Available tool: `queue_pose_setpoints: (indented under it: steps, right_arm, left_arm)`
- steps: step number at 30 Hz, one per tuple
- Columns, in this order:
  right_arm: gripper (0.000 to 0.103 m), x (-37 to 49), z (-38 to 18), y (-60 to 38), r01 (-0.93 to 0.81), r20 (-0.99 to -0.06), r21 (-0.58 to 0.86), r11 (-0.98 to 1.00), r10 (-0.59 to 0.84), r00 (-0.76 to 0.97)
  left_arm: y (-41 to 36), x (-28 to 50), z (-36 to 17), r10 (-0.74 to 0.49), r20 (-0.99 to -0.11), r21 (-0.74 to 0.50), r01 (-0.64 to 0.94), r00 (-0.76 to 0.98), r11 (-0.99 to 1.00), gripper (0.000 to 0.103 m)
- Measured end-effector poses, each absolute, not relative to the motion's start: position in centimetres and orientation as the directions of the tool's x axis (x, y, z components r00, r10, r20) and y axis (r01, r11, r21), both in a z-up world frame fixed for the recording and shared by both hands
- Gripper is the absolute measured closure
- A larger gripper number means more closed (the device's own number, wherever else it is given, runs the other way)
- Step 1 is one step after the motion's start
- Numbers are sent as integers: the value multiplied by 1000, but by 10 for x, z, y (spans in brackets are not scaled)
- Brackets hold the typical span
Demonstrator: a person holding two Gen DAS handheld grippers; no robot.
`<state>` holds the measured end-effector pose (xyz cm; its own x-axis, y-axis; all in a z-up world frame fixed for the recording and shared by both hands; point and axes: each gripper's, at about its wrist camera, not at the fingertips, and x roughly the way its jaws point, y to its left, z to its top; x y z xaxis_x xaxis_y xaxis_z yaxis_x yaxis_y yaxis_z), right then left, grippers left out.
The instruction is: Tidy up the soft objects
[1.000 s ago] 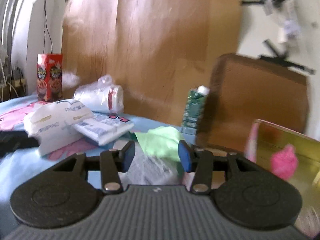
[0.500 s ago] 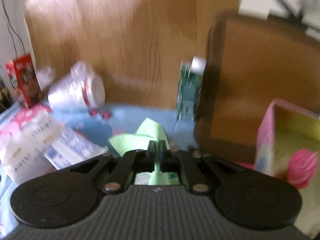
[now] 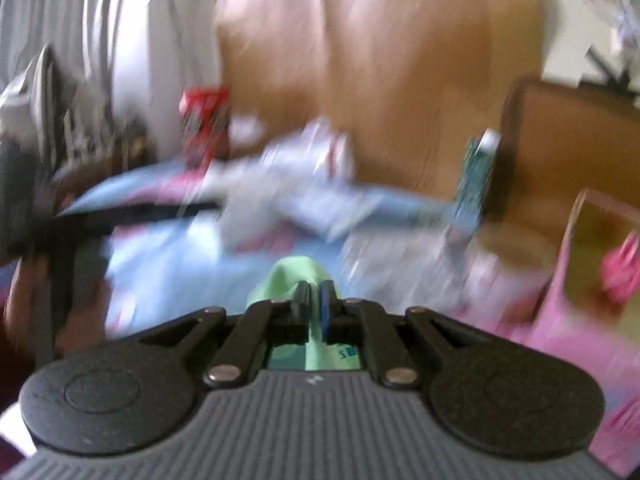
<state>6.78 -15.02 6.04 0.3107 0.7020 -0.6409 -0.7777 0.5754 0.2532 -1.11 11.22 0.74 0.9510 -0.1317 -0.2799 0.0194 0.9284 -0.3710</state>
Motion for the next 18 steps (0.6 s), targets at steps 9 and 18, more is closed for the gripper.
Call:
queue_pose_setpoints:
  steps: [9,18]
  right_arm:
    - [74,50,25,-134,-784,-669,283,552,700,251]
    - [46,58,22,-145,-756,-647,346,556,725,237]
  left_arm:
    - [95,-4,6,-125,-343,-282,25,931,959,18]
    - [95,-4,6,-128,-341,-276,31,932,961,17]
